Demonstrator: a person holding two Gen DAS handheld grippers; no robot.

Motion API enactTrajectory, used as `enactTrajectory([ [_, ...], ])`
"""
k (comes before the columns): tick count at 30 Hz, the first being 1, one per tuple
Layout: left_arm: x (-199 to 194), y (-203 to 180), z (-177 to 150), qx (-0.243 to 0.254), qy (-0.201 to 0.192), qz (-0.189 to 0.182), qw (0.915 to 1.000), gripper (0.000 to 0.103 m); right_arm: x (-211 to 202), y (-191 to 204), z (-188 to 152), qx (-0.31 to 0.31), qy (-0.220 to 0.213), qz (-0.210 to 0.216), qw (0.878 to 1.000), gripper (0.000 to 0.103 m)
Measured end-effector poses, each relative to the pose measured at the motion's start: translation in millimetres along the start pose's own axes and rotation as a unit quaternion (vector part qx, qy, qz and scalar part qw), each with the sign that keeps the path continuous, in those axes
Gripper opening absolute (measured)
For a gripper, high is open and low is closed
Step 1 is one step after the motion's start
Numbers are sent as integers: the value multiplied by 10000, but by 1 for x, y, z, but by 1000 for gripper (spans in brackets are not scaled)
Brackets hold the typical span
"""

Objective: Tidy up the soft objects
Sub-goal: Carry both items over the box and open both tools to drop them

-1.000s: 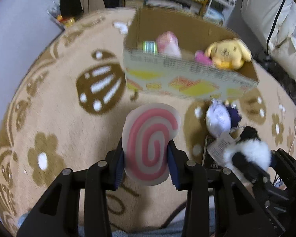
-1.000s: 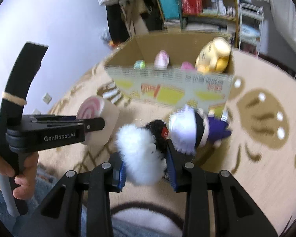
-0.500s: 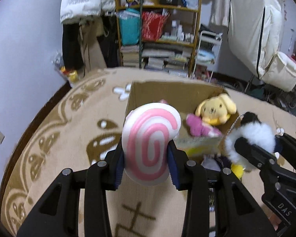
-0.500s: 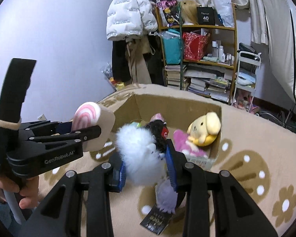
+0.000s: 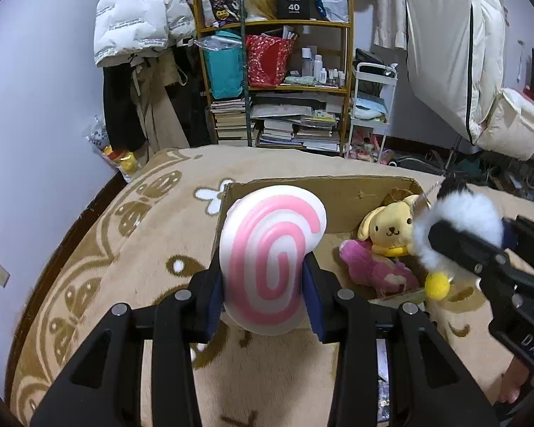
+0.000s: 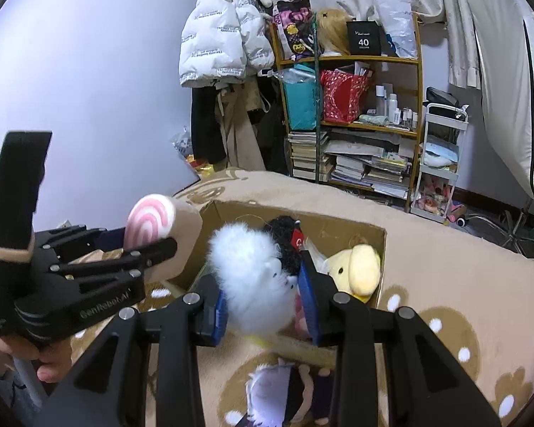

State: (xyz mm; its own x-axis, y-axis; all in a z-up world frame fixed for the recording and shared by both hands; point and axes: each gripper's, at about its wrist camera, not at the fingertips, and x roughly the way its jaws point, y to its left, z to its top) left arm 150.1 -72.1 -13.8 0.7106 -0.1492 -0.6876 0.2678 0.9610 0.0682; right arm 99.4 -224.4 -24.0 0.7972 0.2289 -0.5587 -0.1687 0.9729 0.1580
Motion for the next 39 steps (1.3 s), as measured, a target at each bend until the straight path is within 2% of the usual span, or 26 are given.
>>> enactTrajectory([
  [9, 28, -8, -4, 99, 324, 22, 9994, 42, 26, -24, -5, 424, 280, 129, 9986, 39],
  [12, 30, -9, -5, 124, 308, 72, 9994, 50, 32, -32, -10, 597, 408, 200, 9972, 40],
  [13, 30, -9, -5, 142, 290, 144, 9994, 57, 34, -34, -11, 633, 439, 215, 9968, 40],
  [15, 29, -9, -5, 162, 251, 190, 9994, 62, 35, -36, -12, 678, 477, 243, 9963, 41],
  [16, 29, -8, -5, 156, 274, 200, 9993, 68, 34, -37, -12, 692, 477, 231, 9962, 42],
  [17, 29, -8, -5, 135, 335, 211, 9991, 70, 33, -38, -11, 706, 475, 241, 9961, 48],
  [18, 28, -8, -5, 122, 354, 213, 9991, 71, 31, -39, -11, 725, 472, 249, 9959, 58],
  [19, 26, -8, -6, 109, 366, 226, 9990, 72, 27, -40, -10, 751, 435, 233, 9960, 62],
  [22, 16, -9, -8, 51, 305, 297, 9991, 87, 18, -42, -9, 771, 388, 144, 9962, 75],
  [23, 11, -10, -8, 31, 247, 305, 9992, 90, 14, -44, -8, 797, 391, 79, 9960, 83],
  [27, -10, -13, -11, 19, 81, 356, 9993, 97, 0, -51, -7, 876, 361, -66, 9955, 95],
  [31, -23, -17, -15, -33, 81, 266, 9996, 100, -15, -62, -12, 1014, 391, -157, 9940, 101],
  [35, -26, -29, -26, 21, 461, -22, 9989, 100, -23, -73, -18, 1152, 535, -236, 9916, 101],
  [39, -25, -39, -46, -242, 725, -184, 9969, 100, -27, -83, -26, 1386, 743, -215, 9873, 101],
])
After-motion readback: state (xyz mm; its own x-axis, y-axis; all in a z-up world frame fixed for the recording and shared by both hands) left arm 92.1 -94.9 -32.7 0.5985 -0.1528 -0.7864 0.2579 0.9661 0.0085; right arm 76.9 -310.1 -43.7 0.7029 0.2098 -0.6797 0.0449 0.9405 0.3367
